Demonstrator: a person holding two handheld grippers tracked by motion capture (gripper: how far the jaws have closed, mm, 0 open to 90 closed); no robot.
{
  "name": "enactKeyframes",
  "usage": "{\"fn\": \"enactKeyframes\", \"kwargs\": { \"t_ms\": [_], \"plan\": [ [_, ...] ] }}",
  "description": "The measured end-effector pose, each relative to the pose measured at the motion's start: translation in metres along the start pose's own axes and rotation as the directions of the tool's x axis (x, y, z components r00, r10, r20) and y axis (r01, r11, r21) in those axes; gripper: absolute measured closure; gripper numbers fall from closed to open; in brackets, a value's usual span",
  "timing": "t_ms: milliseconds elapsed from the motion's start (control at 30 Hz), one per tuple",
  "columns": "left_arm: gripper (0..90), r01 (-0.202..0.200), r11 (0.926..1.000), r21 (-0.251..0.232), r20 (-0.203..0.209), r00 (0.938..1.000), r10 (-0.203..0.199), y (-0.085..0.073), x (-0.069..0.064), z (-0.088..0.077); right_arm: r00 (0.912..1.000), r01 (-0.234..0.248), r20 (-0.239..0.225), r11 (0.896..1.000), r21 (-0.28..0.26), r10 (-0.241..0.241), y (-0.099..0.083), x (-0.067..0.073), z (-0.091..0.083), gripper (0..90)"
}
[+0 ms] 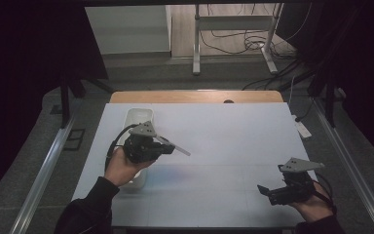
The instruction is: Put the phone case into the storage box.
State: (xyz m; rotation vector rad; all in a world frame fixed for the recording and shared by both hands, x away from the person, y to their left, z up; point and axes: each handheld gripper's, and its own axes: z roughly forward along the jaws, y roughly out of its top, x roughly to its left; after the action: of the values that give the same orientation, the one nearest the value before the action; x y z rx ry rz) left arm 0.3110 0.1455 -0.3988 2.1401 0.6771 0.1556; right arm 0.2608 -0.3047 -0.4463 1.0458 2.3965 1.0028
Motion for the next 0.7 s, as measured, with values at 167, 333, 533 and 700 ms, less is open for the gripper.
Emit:
{"fn": "enactKeyframes", "kwargs": {
  "t_ms": [167,333,533,700],
  "plan": [
    [88.4,0.003,1.0,0.003,-0.018,0.9998,-0.003,0.002,0.006,-0.005,0.9992,-0.029,0.026,1.0,-0.001,0.029,-0.006,-0.004,-0.005,0.0],
    [88.4,0.011,0.9999,0.01,-0.041,0.9991,-0.011,0.003,0.012,-0.011,0.9979,-0.05,0.04,0.999,0.003,0.05,-0.011,-0.006,-0.009,0.0],
    [88.4,0.025,0.9997,0.005,-0.06,0.9979,-0.025,0.005,0.017,-0.017,0.9959,-0.073,0.054,0.997,0.006,0.073,-0.016,-0.007,-0.013,0.0],
    [88.4,0.029,0.9996,0.003,-0.083,0.9962,-0.028,0.007,0.023,-0.024,0.9944,-0.084,0.065,0.996,0.009,0.083,-0.018,-0.007,-0.015,0.0]
  ]
}}
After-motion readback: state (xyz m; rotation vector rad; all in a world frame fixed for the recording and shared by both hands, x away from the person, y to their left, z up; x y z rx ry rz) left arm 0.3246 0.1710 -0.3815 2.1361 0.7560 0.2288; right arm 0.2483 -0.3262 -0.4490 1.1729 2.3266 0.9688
